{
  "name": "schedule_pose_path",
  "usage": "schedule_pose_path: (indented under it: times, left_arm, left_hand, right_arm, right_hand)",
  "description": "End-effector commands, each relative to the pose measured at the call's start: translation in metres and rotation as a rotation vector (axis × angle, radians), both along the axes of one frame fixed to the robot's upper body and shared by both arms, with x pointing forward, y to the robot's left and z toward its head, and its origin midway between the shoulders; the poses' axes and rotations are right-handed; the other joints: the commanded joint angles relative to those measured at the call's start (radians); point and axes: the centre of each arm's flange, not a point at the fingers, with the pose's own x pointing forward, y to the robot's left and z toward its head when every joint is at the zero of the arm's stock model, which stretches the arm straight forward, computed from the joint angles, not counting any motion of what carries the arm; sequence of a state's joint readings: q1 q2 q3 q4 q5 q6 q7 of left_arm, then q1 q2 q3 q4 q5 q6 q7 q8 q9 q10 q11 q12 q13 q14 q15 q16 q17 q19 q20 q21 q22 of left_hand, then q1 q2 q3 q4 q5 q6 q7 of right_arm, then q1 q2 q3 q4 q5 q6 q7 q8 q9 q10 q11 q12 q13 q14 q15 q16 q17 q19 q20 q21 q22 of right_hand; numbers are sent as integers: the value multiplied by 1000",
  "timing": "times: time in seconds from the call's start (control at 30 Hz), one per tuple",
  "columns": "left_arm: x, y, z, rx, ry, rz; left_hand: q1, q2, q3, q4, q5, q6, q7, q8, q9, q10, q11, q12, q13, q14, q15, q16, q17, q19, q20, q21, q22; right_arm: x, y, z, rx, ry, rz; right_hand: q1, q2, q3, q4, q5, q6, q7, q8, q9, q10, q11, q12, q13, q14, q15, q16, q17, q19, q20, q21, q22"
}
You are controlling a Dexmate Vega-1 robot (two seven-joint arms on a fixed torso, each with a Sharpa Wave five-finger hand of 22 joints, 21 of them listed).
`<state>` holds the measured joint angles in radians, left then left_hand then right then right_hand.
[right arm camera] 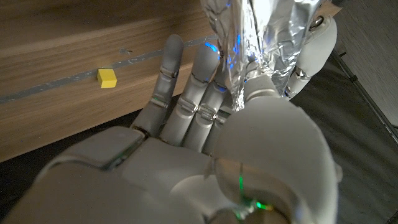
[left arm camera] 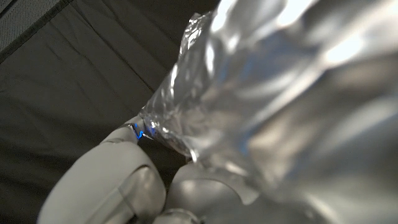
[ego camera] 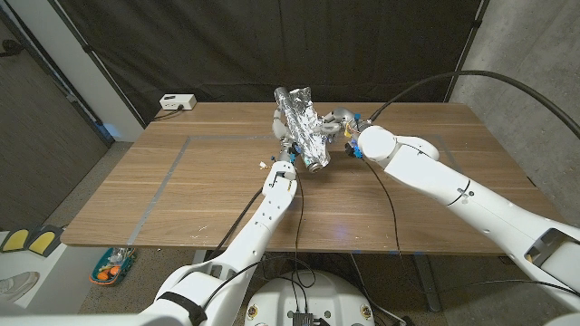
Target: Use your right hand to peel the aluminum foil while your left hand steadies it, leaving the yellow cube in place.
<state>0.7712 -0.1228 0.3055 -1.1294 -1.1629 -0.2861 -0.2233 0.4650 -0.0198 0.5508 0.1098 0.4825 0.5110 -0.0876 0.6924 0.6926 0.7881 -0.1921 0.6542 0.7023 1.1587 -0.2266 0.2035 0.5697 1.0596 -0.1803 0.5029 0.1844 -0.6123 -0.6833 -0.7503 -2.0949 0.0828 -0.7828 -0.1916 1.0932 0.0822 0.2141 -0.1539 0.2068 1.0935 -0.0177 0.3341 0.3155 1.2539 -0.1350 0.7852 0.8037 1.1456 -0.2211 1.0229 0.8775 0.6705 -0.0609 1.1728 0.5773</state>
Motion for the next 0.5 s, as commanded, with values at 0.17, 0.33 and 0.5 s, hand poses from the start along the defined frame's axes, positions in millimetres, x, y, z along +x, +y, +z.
schedule_pose_path:
  times: [0.17,0.33,0.5]
  left_arm:
    - [1,-3,0,-2,-71,-36]
    - [2,-5,0,-11,-117,-55]
    - [4,-7,1,-16,-159,-80]
  left_hand:
    - [73,-113,-59,-70,-89,-52,-24,-6,-3,-10,-11,-34,-64,-31,2,-28,-83,22,-2,-7,2]
    - [8,-179,-176,-70,-148,-135,-11,-55,-34,-86,1,-85,-111,-100,7,-23,-135,9,30,-37,-3]
    - [-80,-188,-371,-97,-183,-221,13,-145,-114,-176,33,-131,-150,-231,11,-28,-175,-20,87,-92,-5]
  right_arm:
    - [-5,4,-2,37,-64,-19]
    - [-7,4,-1,36,-75,-25]
    - [-8,3,0,41,-82,-25]
  right_hand:
    - [30,23,4,14,-2,10,9,10,19,4,-2,11,2,-6,-5,2,52,-10,-144,48,8]
    - [35,26,0,15,-4,13,13,10,21,13,-9,19,7,2,-4,1,65,-7,-145,67,9]
    - [42,30,-4,17,-6,22,18,10,18,18,-9,20,4,11,-4,-2,87,-5,-145,96,9]
